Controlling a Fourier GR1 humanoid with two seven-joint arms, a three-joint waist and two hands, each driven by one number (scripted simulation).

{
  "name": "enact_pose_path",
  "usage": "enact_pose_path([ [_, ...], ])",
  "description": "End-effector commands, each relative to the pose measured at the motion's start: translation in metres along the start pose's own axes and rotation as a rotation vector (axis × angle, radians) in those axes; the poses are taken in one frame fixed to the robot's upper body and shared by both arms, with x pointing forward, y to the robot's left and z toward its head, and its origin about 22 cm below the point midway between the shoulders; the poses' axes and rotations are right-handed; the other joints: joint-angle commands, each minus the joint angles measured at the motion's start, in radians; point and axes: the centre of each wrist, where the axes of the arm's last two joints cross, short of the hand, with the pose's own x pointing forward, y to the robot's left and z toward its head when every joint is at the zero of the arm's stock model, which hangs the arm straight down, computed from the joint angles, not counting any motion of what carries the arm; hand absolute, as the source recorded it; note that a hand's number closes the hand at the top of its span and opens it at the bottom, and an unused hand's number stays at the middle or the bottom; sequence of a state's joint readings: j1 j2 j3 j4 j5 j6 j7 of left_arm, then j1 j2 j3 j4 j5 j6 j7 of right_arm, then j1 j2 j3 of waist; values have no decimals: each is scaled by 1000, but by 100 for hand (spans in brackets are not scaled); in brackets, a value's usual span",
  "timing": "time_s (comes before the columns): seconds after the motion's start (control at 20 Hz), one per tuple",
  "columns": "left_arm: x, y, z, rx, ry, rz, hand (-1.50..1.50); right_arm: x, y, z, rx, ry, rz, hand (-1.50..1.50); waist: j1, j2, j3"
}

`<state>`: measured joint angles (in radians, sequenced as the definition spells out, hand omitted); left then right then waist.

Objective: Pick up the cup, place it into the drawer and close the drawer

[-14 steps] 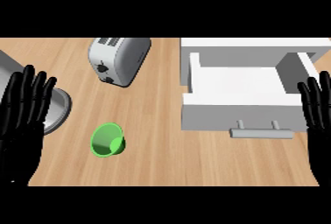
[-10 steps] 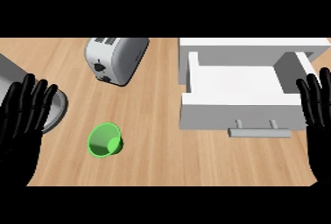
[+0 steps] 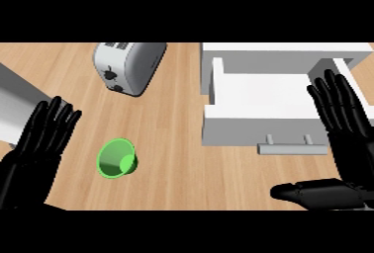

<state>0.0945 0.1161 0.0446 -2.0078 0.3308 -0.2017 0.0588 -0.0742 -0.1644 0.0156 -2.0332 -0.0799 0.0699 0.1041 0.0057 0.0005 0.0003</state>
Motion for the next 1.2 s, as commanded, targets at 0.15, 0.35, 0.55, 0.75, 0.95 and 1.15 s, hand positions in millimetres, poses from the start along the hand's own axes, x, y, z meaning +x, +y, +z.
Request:
enact_pose_path([
  [0.15,-39,37,4,44,79,-8,-150,-17,-17,-21,28,42,-22,-150,-4,1,-1],
  [0.35,-44,39,15,73,112,-24,-150,-19,-22,-20,32,2,-3,-150,-4,0,0],
  [0.55,-90,53,4,96,164,-47,-150,-8,-21,-21,42,-1,16,-150,-10,0,-1],
  [0.75,-117,48,-3,124,209,-70,-150,-19,-10,-36,37,-34,16,-150,-8,1,-1],
  [0.95,-138,74,44,154,234,-94,-150,-6,-19,-29,22,-24,21,-150,-8,-1,-1],
  [1.15,-171,88,56,161,258,-98,-150,-24,-21,-21,33,-14,6,-150,-15,2,-1],
])
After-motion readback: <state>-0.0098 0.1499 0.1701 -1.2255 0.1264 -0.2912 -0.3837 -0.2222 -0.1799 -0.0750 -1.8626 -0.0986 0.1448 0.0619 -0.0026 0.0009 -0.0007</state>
